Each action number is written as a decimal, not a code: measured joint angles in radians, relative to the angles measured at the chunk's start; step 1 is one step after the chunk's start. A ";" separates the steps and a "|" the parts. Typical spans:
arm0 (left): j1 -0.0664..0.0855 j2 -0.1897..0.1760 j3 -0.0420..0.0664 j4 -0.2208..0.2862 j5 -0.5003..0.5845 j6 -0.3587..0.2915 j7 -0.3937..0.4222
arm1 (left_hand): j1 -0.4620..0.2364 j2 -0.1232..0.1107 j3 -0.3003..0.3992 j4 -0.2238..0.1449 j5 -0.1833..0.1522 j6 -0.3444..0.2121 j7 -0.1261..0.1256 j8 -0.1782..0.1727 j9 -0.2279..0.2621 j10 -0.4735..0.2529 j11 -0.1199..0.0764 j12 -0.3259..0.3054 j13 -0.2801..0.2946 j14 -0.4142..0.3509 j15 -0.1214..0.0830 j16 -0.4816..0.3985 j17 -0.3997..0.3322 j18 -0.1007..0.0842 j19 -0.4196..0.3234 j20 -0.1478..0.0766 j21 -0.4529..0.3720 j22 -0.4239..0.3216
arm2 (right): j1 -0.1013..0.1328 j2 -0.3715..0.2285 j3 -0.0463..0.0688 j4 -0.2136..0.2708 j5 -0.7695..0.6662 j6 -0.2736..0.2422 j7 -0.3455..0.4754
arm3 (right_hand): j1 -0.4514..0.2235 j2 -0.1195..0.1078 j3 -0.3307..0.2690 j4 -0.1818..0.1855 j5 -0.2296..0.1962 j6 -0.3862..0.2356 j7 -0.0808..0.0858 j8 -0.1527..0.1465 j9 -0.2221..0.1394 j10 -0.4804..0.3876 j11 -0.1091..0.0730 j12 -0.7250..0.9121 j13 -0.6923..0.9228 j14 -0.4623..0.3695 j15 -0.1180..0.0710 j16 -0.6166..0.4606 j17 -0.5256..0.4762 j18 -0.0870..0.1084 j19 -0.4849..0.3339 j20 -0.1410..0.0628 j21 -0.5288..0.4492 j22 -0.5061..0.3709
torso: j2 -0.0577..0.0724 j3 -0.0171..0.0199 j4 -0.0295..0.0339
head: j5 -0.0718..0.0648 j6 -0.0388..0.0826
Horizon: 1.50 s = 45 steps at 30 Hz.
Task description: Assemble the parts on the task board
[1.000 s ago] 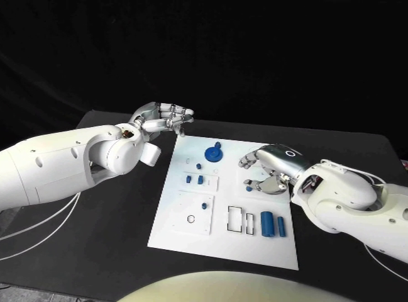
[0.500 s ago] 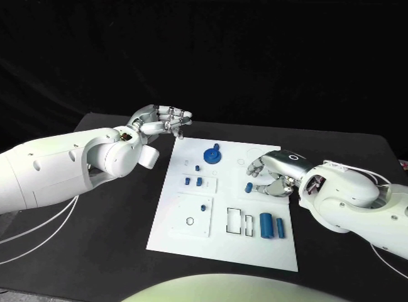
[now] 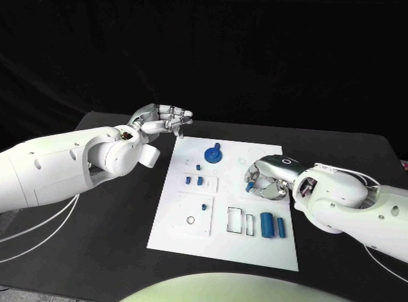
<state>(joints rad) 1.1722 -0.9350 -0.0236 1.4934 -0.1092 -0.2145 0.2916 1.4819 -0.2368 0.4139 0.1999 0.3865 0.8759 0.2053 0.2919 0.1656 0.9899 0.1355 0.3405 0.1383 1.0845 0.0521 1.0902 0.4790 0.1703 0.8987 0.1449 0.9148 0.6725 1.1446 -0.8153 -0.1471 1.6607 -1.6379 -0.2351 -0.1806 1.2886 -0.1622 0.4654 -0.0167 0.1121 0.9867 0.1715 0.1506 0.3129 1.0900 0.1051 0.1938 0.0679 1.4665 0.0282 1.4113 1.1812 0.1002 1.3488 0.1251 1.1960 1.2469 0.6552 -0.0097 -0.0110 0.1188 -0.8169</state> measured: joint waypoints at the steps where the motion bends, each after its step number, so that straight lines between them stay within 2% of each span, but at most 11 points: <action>1: 0.000 0.000 0.000 0.000 0.000 0.000 0.000 | 0.000 0.000 0.000 0.000 0.000 0.000 0.000 0.000 0.000 -0.002 -0.002 0.000 0.000 0.000 0.000 0.000 0.000 0.000 0.000 0.000 0.000 0.000 | -0.002 0.002 0.000 -0.003 0.000 0.001 0.000 | 0.000 0.000 0.008 0.001 0.000 0.005 -0.002 0.004 0.000 0.006 -0.001 0.000 0.000 0.000 0.000 0.002 0.001 0.000 0.002 -0.002 0.003 0.002 | 0.000 0.0001 0.0000 | 0.001 0.000; 10: 0.000 -0.001 0.000 0.000 0.000 0.001 -0.002 | 0.000 0.000 0.000 0.000 0.000 0.000 0.000 0.000 0.000 -0.002 -0.002 0.000 0.000 0.000 0.000 0.000 0.000 0.000 0.000 0.000 0.000 0.000 | -0.009 0.011 -0.001 -0.013 0.003 0.003 0.000 | 0.004 0.006 0.095 0.002 -0.035 0.052 -0.017 0.019 0.004 0.065 -0.018 -0.011 -0.001 0.002 -0.013 0.013 0.018 0.000 0.018 -0.011 0.030 0.030 | 0.000 0.0007 -0.0013 | 0.003 -0.003; 17: 0.000 -0.001 0.000 0.000 0.000 0.001 -0.003 | 0.000 0.000 0.000 0.000 0.000 0.000 0.000 0.000 0.000 -0.002 -0.002 0.000 0.000 0.000 0.000 0.000 0.000 0.000 0.000 0.000 0.000 0.000 | -0.011 0.012 -0.001 -0.015 0.009 -0.010 0.001 | -0.004 0.023 0.121 0.008 -0.053 0.063 -0.023 0.024 0.008 0.087 -0.024 -0.018 0.000 -0.002 -0.016 0.018 0.022 0.000 0.020 -0.013 0.033 0.037 | 0.000 0.0012 -0.0015 | 0.002 -0.004; 23: 0.000 -0.001 0.000 0.000 0.000 0.001 -0.003 | 0.000 0.000 0.000 0.000 0.000 0.000 0.000 0.000 0.000 -0.002 -0.002 0.000 0.000 0.000 0.000 0.000 0.000 0.000 0.000 0.000 0.000 0.000 | -0.013 0.007 -0.001 -0.011 0.017 -0.046 0.000 | -0.003 0.032 0.143 -0.001 -0.058 0.073 -0.031 0.039 0.013 0.109 -0.031 -0.025 0.002 -0.002 -0.023 0.022 0.025 0.000 0.026 -0.019 0.037 0.044 | -0.001 0.0008 -0.0015 | 0.001 -0.005; 29: 0.000 0.000 0.000 -0.002 0.000 0.001 -0.004 | 0.000 0.000 0.003 -0.003 0.000 0.000 0.000 0.000 0.000 -0.002 -0.002 0.005 0.001 0.000 0.000 0.000 0.000 0.000 0.000 0.000 0.000 0.000 | -0.007 -0.017 0.004 0.028 0.031 -0.089 -0.002 | 0.000 0.037 0.146 0.000 -0.061 0.074 -0.032 0.043 0.013 0.109 -0.031 -0.026 0.004 -0.002 -0.023 0.022 0.026 0.000 0.026 -0.020 0.037 0.044 | -0.002 0.0007 -0.0012 | 0.001 -0.004; 36: 0.000 0.001 0.000 -0.009 0.000 0.001 -0.005 | 0.000 0.000 0.003 -0.003 0.000 0.000 0.000 0.000 0.000 -0.005 0.002 0.005 0.001 0.000 0.000 0.000 0.000 0.000 0.000 0.000 0.000 0.000 | 0.025 -0.037 0.012 0.109 0.059 -0.117 -0.003 | 0.000 0.037 0.146 0.000 -0.061 0.074 -0.033 0.042 0.013 0.108 -0.031 -0.030 0.004 -0.002 -0.023 0.022 0.026 0.000 0.026 -0.020 0.037 0.044 | -0.004 -0.0006 -0.0008 | 0.002 -0.002; 39: 0.000 0.002 0.000 -0.011 0.000 0.002 -0.006 | 0.000 0.000 0.003 -0.003 0.000 0.000 0.000 0.000 0.000 -0.005 0.002 0.005 0.001 0.000 0.000 0.000 0.000 0.000 0.000 0.000 0.000 0.000 | 0.028 -0.023 0.012 0.125 0.068 -0.122 -0.003 | 0.000 0.037 0.146 0.000 -0.061 0.074 -0.033 0.042 0.013 0.108 -0.031 -0.030 0.004 -0.002 -0.023 0.022 0.026 0.000 0.026 -0.020 0.037 0.044 | -0.004 -0.0012 -0.0008 | 0.003 0.000; 42: 0.000 0.007 0.000 -0.014 0.000 0.002 -0.006 | 0.000 0.000 0.003 -0.003 0.000 0.000 0.000 0.000 0.000 -0.005 0.002 0.005 0.001 0.000 0.000 0.000 0.000 0.000 0.000 0.000 0.000 0.000 | 0.028 0.016 0.012 0.135 0.076 -0.126 -0.002 | 0.000 0.037 0.146 0.000 -0.062 0.076 -0.030 0.042 0.014 0.108 -0.031 -0.030 0.004 -0.002 -0.023 0.022 0.023 0.000 0.026 -0.020 0.037 0.043 | -0.004 -0.0006 -0.0018 | 0.004 0.001; 45: 0.000 0.012 0.000 -0.016 0.000 0.002 -0.006 | 0.000 0.000 0.003 -0.003 0.000 0.000 0.000 0.000 0.000 -0.005 0.002 0.005 0.001 -0.002 0.002 0.000 0.000 0.000 0.000 0.000 0.000 0.000 | 0.017 0.060 0.011 0.140 0.079 -0.129 0.002 | 0.000 0.037 0.146 0.000 -0.063 0.076 -0.030 0.042 0.014 0.108 -0.031 -0.030 0.004 -0.002 -0.023 0.022 0.021 0.000 0.026 -0.020 0.037 0.041 | -0.005 -0.0005 -0.0023 | 0.005 0.001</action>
<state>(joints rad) 1.1720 -0.9229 -0.0236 1.4774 -0.1091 -0.2120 0.2854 1.4819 -0.2368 0.4169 0.1970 0.3865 0.8759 0.2053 0.2920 0.1657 0.9845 0.1377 0.3454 0.1394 1.0828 0.0538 1.0901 0.4790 0.1703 0.8987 0.1449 0.9148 0.6725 1.1615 -0.7551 -0.1356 1.8005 -1.5586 -0.3644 -0.1786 1.2883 -0.1249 0.6114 -0.0166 0.0495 1.0627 0.1411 0.1921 0.3264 1.1984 0.0745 0.1638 0.0716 1.4647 0.0051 1.4329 1.2026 0.1002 1.3752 0.1055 1.2332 1.2875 0.6499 -0.0102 -0.0133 0.1237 -0.8159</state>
